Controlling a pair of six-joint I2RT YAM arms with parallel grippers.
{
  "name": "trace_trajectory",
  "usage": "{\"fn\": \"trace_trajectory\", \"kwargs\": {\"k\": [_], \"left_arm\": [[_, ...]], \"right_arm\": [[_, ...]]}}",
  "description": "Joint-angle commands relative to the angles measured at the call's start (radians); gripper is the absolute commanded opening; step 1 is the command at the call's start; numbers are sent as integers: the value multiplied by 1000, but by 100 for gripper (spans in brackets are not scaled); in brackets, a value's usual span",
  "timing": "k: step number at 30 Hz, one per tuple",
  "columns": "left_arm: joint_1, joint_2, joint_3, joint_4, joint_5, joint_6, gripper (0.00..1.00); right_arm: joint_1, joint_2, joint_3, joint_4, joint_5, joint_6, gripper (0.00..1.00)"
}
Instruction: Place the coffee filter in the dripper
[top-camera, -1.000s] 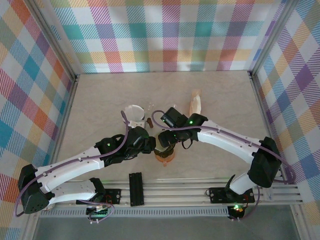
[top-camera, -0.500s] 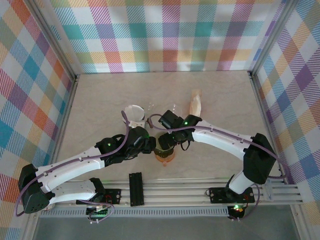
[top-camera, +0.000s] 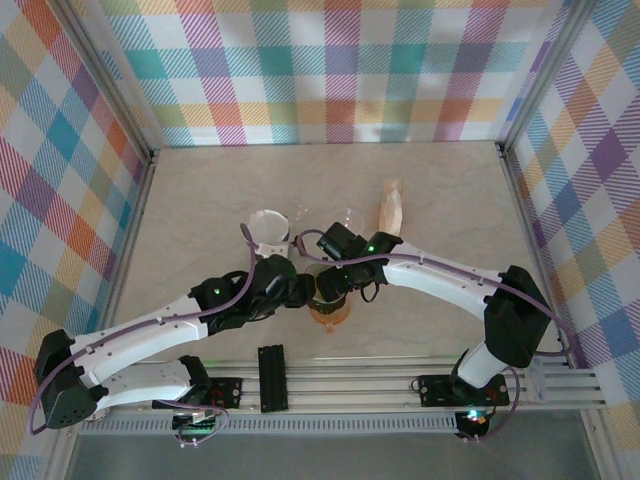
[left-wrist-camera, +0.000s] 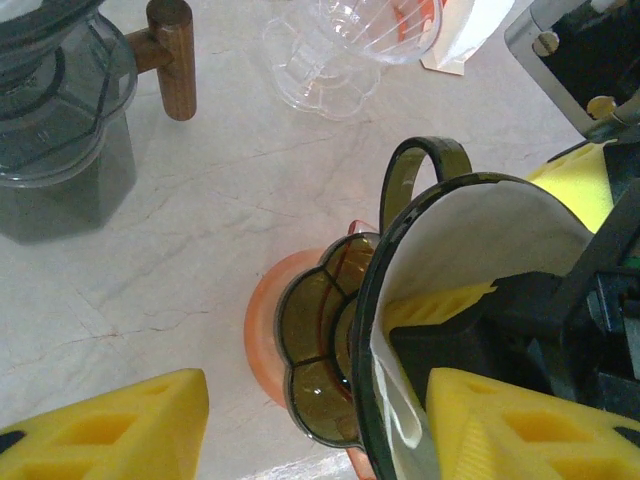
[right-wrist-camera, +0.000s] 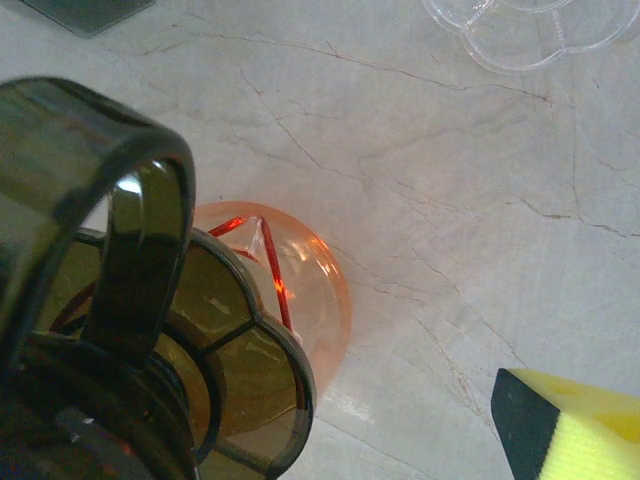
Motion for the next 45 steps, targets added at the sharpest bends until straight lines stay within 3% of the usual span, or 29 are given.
{"fn": "trace_trajectory", "kwargs": {"k": [1, 7, 11, 14, 23, 37, 45], "left_arm": [[-10, -40, -19, 21, -19, -12, 61], [-7, -27, -19, -7, -33, -24, 61], [-4, 3, -10, -42, -40, -31, 48], [-4, 1, -15, -45, -39, -34, 44], [-2, 2, -17, -22, -20, -31, 44], [-2, 14, -20, -9, -10, -29, 45], [-2, 21, -21, -1, -7, -32, 44]], "right_arm": [[-2, 18, -23, -9, 17, 13, 89], [-3, 14, -24, -7, 22, 14, 89], [-3, 15, -24, -7, 24, 16, 89], [-2, 15, -23, -7, 23, 18, 89], [-2, -23, 29, -13, 4, 14, 90], [-3, 37, -32, -1, 38, 43, 89], [-3, -59, -5, 11, 18, 36, 90]]}}
